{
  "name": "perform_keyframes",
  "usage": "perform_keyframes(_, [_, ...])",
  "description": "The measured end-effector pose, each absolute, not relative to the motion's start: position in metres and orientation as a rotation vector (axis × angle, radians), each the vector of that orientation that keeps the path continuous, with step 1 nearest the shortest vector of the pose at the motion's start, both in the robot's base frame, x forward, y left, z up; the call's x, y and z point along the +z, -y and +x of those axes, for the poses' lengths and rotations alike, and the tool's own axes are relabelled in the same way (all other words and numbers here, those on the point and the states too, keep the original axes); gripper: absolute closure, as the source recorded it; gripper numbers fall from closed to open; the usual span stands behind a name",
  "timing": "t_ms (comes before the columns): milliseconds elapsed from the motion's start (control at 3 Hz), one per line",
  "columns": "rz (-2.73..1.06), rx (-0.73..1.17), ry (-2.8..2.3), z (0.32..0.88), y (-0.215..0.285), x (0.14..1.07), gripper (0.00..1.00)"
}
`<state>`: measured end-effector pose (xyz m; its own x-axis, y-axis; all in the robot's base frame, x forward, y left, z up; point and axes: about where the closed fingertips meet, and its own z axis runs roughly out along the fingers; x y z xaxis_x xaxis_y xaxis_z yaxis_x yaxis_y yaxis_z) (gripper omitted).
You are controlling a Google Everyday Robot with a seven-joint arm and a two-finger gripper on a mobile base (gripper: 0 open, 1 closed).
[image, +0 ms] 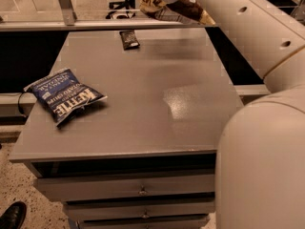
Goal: Move brown chip bag near rxbar chocolate
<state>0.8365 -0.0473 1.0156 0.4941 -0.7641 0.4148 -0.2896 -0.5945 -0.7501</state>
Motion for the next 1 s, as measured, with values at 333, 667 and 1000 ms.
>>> perform_keyframes(333, [-2.093, -0.949, -1.03, 0.863, 0.049, 0.985, 1.0])
perform_keyframes(667, [-2.054, -0.872, -1.121, 0.868, 0.047, 0.968, 1.0])
perform_keyframes(1000, [-2.044, -0.768, -1.185, 0.864, 0.037, 0.949, 0.85])
